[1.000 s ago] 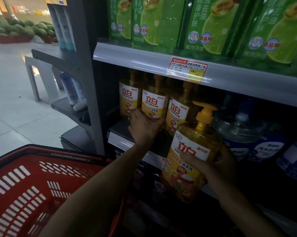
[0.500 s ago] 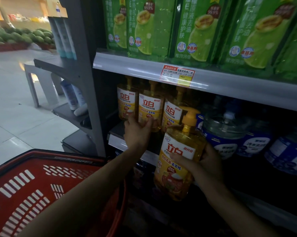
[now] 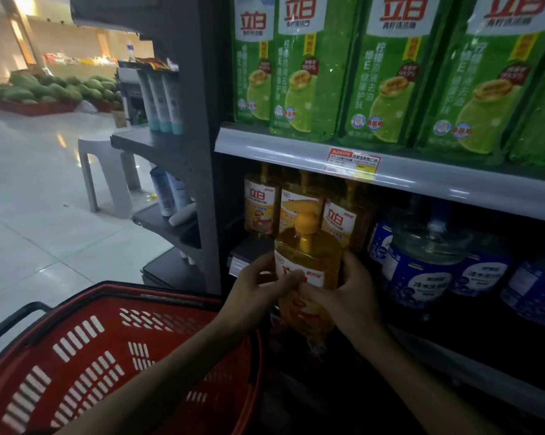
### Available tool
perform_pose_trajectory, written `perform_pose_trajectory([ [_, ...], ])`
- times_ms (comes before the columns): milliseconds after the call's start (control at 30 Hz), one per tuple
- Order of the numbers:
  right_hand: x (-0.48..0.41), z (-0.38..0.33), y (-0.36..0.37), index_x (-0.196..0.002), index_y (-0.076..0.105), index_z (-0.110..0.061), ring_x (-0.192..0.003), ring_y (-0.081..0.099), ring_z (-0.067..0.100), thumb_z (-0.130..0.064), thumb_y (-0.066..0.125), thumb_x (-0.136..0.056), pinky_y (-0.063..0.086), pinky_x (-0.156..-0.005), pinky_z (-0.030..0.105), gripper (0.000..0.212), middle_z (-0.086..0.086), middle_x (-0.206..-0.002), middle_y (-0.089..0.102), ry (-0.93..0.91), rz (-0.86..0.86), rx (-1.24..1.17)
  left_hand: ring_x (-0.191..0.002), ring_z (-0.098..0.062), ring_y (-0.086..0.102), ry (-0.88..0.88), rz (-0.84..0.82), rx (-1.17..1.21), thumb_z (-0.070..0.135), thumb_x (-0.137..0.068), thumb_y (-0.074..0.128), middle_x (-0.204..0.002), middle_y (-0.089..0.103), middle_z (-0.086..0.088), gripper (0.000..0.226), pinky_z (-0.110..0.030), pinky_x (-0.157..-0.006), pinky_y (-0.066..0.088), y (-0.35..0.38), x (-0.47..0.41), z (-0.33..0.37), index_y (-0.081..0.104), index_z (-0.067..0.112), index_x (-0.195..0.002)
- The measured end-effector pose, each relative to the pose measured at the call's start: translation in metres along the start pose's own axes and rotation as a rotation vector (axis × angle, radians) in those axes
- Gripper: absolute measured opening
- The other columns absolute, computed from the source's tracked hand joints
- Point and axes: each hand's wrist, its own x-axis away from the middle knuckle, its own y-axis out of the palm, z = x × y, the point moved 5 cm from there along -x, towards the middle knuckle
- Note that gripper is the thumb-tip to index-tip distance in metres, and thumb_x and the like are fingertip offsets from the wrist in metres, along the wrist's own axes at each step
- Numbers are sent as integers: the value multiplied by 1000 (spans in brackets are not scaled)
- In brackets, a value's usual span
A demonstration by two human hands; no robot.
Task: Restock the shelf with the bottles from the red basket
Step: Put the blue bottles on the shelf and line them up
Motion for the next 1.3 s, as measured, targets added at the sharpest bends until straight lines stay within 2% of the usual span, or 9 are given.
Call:
perform_pose_trajectory([
  [167,-20,-4,20,-131,57,-41,-123,61,12,-38,91,-65,56,-97,50,75,-13,-128,67,-57,9,21,-108,-3,70,164,24,-115,24,-96,72,-116,76,10,29,-14,-86,54,-22,-9,16,70,21,-125],
  [300,-40,-8,33,-141,54,-30,-136,51,17,-19,90,-71,49,-107,52,79,-7,-141,60,-98,105,47,-109,3,68,233,90,-128,18,-93,75,-118,75,8,33,-8,-84,50,-31,-30,16,69,17,-126],
  [433,-58,-3,46,-142,54,-22,-141,44,20,-12,87,-75,44,-112,46,76,0,-146,55,-73,162,61,-113,-2,68,235,154,-145,22,-92,77,-120,74,9,41,-25,-95,56,-36,-53,2,64,23,-131],
  [600,-73,3,55,-146,51,-22,-131,42,6,-3,82,-79,43,-95,22,76,-3,-144,54,-45,139,8,-113,-7,69,228,215,-83,22,-90,79,-119,74,5,41,-35,-97,58,-41,-69,-8,66,23,-128],
  [733,-86,6,62,-140,56,-23,-130,57,19,-3,80,-81,52,-89,22,66,0,-134,64,-32,169,-40,-108,-11,73,234,244,-45,18,-93,75,-114,77,1,32,-31,-91,60,-46,-78,-6,67,14,-124],
  [900,-98,9,71,-138,59,-25,-127,59,19,-9,81,-81,57,-96,39,63,-2,-132,66,-16,205,-26,-111,-19,70,175,313,-130,67,-81,73,-117,72,-2,54,-46,-92,60,-53,-92,-18,66,39,-125],
  [967,-102,13,74,-135,60,-27,-127,60,18,-13,82,-82,57,-98,43,60,-4,-132,66,1,205,-26,-112,-18,69,173,316,-127,73,-78,70,-121,70,0,59,-48,-94,59,-54,-97,-24,64,43,-128],
  [1200,-109,34,83,-134,61,-21,-112,69,10,-8,83,-80,60,-93,43,59,-3,-119,74,73,99,-126,-112,-8,70,156,340,-41,37,-89,71,-118,74,12,40,-48,-96,59,-62,-94,-24,65,37,-128],
  [1300,-110,42,90,-136,58,-21,-115,68,8,-4,81,-81,58,-97,43,61,-5,-122,73,122,56,-155,-105,-1,70,151,340,-56,24,-96,69,-111,74,19,32,-37,-91,60,-69,-95,-26,64,45,-120],
])
